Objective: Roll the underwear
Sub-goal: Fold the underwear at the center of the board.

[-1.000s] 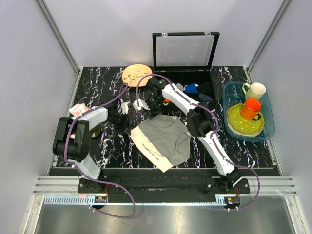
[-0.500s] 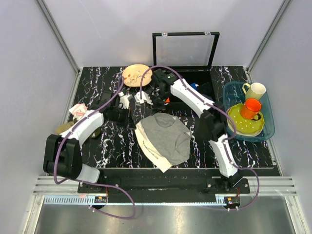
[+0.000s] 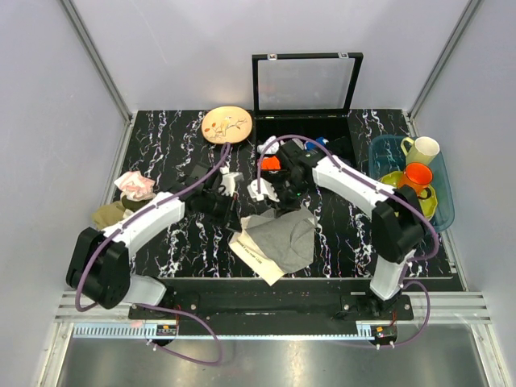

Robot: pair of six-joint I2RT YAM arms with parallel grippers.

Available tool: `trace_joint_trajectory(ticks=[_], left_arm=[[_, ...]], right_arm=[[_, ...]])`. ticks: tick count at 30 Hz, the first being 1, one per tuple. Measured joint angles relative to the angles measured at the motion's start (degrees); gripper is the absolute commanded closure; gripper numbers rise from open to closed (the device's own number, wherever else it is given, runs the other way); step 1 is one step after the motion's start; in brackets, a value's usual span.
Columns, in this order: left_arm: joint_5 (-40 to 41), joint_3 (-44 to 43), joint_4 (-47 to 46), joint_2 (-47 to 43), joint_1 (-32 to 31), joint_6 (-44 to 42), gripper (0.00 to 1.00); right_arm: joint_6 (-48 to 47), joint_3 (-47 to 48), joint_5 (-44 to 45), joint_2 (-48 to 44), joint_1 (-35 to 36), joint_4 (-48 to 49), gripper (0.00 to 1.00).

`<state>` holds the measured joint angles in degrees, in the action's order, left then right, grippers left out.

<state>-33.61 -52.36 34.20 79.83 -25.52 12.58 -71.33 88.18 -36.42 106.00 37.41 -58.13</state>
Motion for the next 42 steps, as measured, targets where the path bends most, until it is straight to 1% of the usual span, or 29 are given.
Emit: trace_joint_trajectory(ticks=[2,9,12,18,26,36,38,39,40,41,42], left_arm=[[0.42,0.61,0.26,-1.57,-2.93,1.20,1.00],[0.55,3.54,-0.68,-5.22,-13.05,5.95,1.00],[0.48,5.53,-1.77,-5.77,-16.76,8.17,1.00],[0.42,9.25,-5.60,-5.86,-21.99,13.16,1.00],[0.37,9.40,-10.86,-3.04,-27.08,16.85,1.00],[0.37,9.42,-13.79,1.05,-29.05,18.47,1.00],[0.37,9.42,-14.58,1.81,-29.27,18.82,0.89],[0.37,9.42,-14.82,2.14,-29.35,18.91,0.81],[0.37,9.44,-14.99,2.49,-29.46,19.02,0.77],[0.37,9.44,-15.28,2.86,-29.59,19.28,0.74],[0.39,9.53,-15.65,3.21,-29.70,19.43,0.71]], right_arm=[[0.63,-5.64,0.39,-4.00,-0.04,1.49,1.00],[1.86,-16.04,1.22,-13.03,-0.26,5.20,1.00],[2.43,-19.39,1.40,-15.32,-0.70,6.40,1.00],[3.67,-24.85,1.46,-19.06,-1.44,7.89,1.00],[4.79,-29.53,1.40,-24.48,-1.46,8.68,1.00],[5.20,-33.31,1.25,-25.79,-1.46,8.81,1.00],[5.09,-33.81,1.22,-25.79,-1.46,8.79,1.00],[4.96,-34.07,1.22,-25.81,-1.46,8.72,0.98],[4.83,-34.38,1.18,-25.81,-1.46,8.74,0.96],[4.55,-34.77,1.20,-25.81,-1.46,8.57,0.90],[4.28,-35.10,1.16,-25.81,-1.46,8.26,0.88]])
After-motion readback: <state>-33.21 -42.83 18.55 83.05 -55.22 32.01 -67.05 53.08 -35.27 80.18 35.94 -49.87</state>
